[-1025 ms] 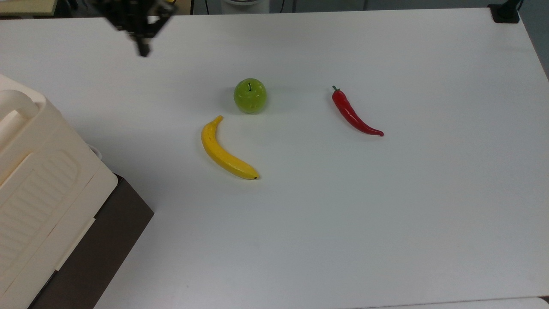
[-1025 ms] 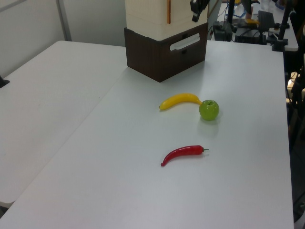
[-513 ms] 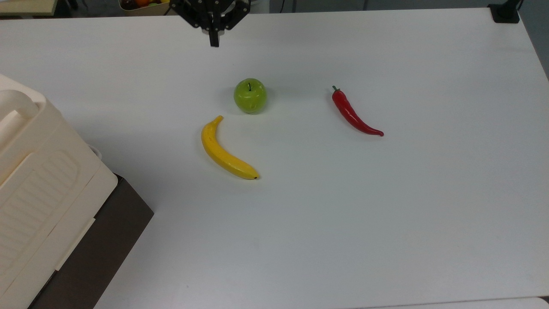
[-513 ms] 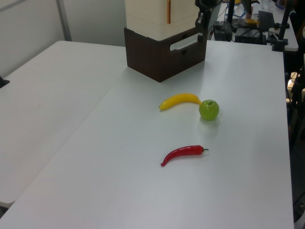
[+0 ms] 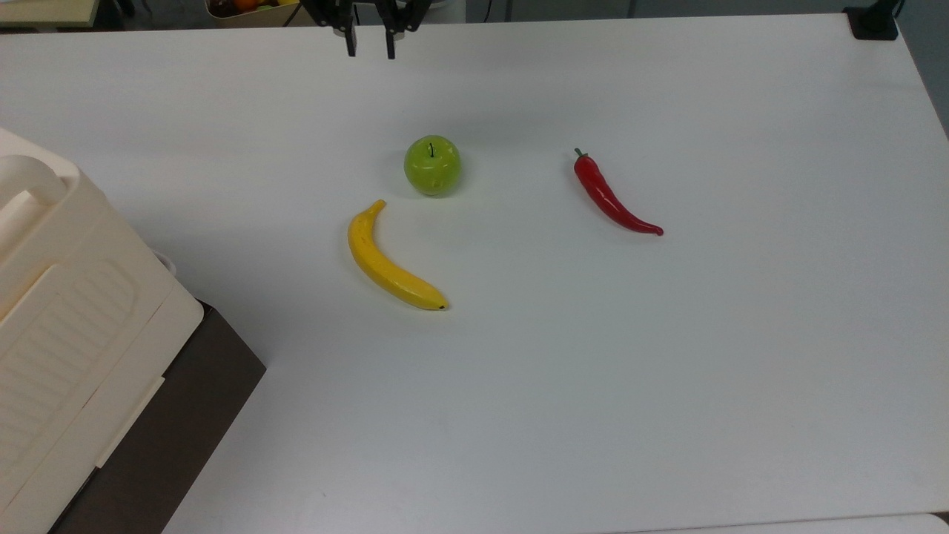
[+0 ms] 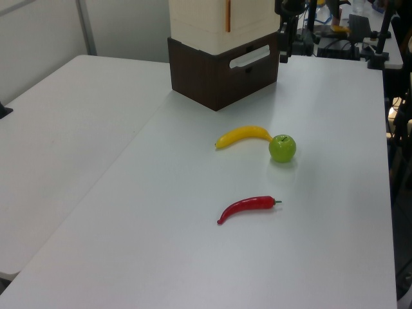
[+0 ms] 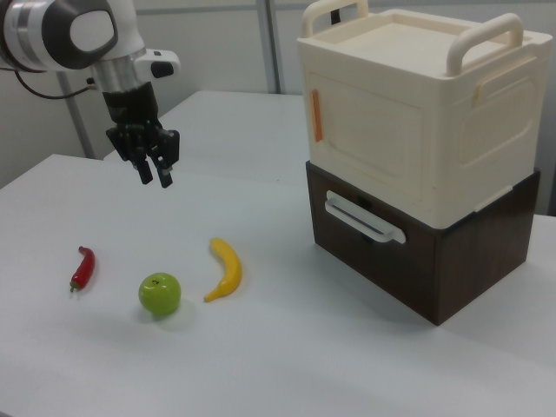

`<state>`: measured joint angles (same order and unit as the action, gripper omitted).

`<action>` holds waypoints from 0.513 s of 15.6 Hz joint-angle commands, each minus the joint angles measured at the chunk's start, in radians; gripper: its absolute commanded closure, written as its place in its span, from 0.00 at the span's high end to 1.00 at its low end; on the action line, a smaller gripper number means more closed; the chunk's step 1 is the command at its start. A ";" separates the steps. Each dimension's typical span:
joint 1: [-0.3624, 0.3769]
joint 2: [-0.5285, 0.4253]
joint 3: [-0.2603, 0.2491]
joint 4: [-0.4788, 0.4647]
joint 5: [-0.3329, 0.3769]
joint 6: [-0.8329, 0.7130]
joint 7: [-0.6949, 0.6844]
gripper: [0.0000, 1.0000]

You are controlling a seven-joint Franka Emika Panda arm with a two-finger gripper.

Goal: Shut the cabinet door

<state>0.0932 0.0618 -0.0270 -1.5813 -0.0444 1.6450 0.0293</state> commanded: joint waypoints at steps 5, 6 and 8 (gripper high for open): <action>-0.006 -0.046 -0.008 -0.039 -0.008 -0.019 -0.008 1.00; -0.006 -0.046 -0.008 -0.037 -0.008 -0.019 -0.008 1.00; -0.006 -0.045 -0.008 -0.032 -0.011 -0.014 -0.008 1.00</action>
<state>0.0824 0.0530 -0.0301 -1.5848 -0.0444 1.6444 0.0293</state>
